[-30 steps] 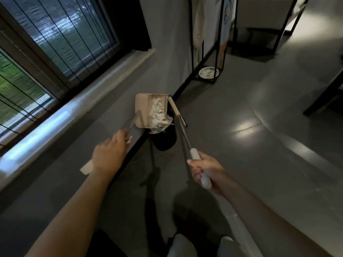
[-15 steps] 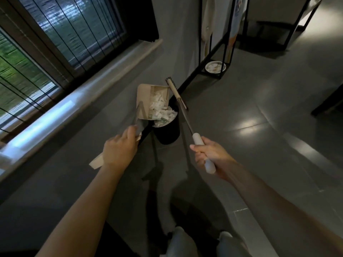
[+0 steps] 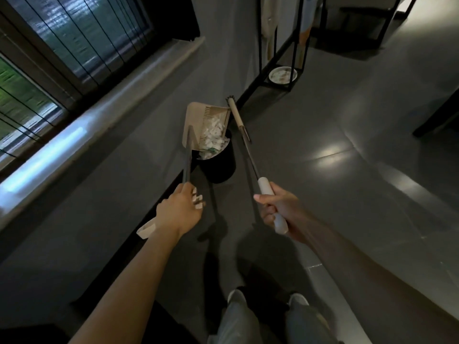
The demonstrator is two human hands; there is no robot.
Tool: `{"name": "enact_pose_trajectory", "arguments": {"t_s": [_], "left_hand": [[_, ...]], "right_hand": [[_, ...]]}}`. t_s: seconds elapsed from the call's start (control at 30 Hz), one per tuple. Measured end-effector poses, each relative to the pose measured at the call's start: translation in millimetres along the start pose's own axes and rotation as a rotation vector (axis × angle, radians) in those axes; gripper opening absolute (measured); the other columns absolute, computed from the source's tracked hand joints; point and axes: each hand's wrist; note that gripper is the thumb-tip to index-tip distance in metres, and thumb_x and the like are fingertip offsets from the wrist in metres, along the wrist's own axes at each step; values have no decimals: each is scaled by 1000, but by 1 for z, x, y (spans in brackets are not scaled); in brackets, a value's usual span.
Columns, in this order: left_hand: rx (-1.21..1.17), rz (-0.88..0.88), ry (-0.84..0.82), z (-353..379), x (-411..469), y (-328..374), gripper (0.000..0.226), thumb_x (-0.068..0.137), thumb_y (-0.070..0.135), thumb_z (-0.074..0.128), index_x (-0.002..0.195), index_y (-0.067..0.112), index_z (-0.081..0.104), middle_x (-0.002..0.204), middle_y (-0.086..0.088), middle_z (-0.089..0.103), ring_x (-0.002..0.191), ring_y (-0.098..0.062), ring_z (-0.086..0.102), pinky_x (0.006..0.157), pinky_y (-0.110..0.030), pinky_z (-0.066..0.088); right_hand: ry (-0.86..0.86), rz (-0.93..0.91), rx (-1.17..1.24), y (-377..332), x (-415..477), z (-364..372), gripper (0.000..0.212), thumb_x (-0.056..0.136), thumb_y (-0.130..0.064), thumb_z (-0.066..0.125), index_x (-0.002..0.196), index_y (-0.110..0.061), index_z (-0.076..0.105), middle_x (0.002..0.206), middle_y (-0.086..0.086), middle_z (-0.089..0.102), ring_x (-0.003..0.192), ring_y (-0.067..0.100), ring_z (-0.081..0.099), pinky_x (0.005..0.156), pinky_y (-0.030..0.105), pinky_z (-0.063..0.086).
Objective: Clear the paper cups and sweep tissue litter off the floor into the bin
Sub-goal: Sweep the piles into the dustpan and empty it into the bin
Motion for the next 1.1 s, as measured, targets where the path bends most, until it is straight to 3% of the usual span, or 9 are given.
{"name": "enact_pose_trajectory", "arguments": {"t_s": [0.17,0.3,0.4,0.57,0.7,0.8,0.93,1.03,1.1], "left_hand": [[-39,-99,-211,12,-1,8,78,74,69,59,134,24,35,151,-5,25,122,-33,48,92,-44,43],[-190,-184,-345,15,1,12,92,66,77,59,140,29,31,137,-4,49,119,-26,52,97,-41,45],[-313,-251,-361,16,0,15,86,69,76,56,138,28,36,135,-3,51,117,-23,53,98,-40,45],[-123,-260,-200,16,-1,20,67,86,63,44,143,32,26,126,-1,58,107,-24,58,83,-37,46],[-136,-305,-91,15,-8,23,66,90,52,47,146,28,21,112,0,63,87,-18,57,76,-34,43],[-153,-319,-52,11,-12,22,66,91,53,47,147,28,22,113,1,63,82,-16,54,75,-33,43],[-145,-293,-39,6,-14,16,55,92,62,34,139,33,38,114,-2,64,101,-23,59,79,-34,42],[-158,-301,6,4,-15,11,32,99,43,34,123,30,52,92,-1,61,83,-21,58,77,-36,46],[-150,-304,27,5,-14,9,22,97,31,41,115,27,53,90,-2,63,81,-22,59,77,-37,48]], "right_hand": [[-34,17,4,1,-2,-7,66,93,2,53,148,-20,26,64,0,38,38,1,37,34,15,34],[-46,33,11,-4,-4,-11,63,92,1,53,146,-21,28,64,0,39,38,1,37,34,15,34],[-29,39,-18,-7,-6,-11,67,92,0,54,148,-24,25,68,1,39,38,0,37,34,15,34],[-3,54,-50,-10,-12,-16,76,91,-1,57,151,-30,20,71,1,42,44,2,38,36,16,36],[15,47,-67,-8,-14,-18,79,90,-1,59,152,-29,19,73,3,44,45,4,38,36,17,36],[-1,36,-93,-7,-16,-17,75,91,-2,58,151,-28,20,72,3,42,45,3,37,36,16,36],[-19,24,-109,-9,-18,-12,73,92,-2,56,150,-28,22,70,3,42,44,2,38,36,16,36],[-36,27,-125,-14,-16,-9,71,92,-2,56,149,-27,22,68,3,42,41,2,38,36,16,36],[-40,28,-142,-15,-15,-9,71,92,-2,56,149,-28,22,68,3,42,41,2,38,36,16,37]]}}
Point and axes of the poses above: each hand's wrist, its own x-axis towards the middle knuckle, its own z-axis out of the palm, y = z × x
